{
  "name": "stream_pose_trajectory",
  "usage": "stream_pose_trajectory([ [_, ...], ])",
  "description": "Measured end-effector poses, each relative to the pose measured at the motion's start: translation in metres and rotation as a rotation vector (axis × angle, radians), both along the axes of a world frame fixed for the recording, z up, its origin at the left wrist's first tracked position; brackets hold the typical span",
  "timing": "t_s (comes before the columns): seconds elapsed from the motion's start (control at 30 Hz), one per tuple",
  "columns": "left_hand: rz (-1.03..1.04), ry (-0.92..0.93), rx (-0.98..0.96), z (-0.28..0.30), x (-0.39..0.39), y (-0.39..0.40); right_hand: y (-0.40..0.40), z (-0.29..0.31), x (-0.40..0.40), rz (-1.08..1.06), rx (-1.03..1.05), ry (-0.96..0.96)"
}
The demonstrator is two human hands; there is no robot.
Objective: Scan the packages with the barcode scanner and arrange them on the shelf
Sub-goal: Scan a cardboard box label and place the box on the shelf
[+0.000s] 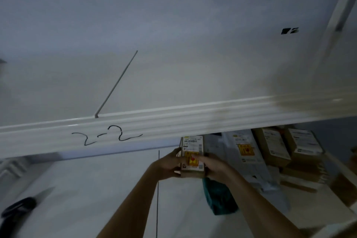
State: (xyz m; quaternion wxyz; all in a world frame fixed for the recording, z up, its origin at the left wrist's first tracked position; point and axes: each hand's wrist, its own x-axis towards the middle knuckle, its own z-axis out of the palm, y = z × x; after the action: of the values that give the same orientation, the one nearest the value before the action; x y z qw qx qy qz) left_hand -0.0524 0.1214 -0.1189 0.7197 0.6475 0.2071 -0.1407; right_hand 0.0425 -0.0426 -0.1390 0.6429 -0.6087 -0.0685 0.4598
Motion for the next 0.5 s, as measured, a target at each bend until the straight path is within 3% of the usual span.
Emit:
stream_pose_trajectory([
  [0.23,0.107,0.1,0.109,0.002,-0.085,0.042,0.049,-0.014,-0.059,0.095,0.047,-0.016],
  [0.5,0.305,0.093,0.198,0.019,-0.212,0.114,0.134,0.008,-0.154,0.255,0.007,-0.113],
])
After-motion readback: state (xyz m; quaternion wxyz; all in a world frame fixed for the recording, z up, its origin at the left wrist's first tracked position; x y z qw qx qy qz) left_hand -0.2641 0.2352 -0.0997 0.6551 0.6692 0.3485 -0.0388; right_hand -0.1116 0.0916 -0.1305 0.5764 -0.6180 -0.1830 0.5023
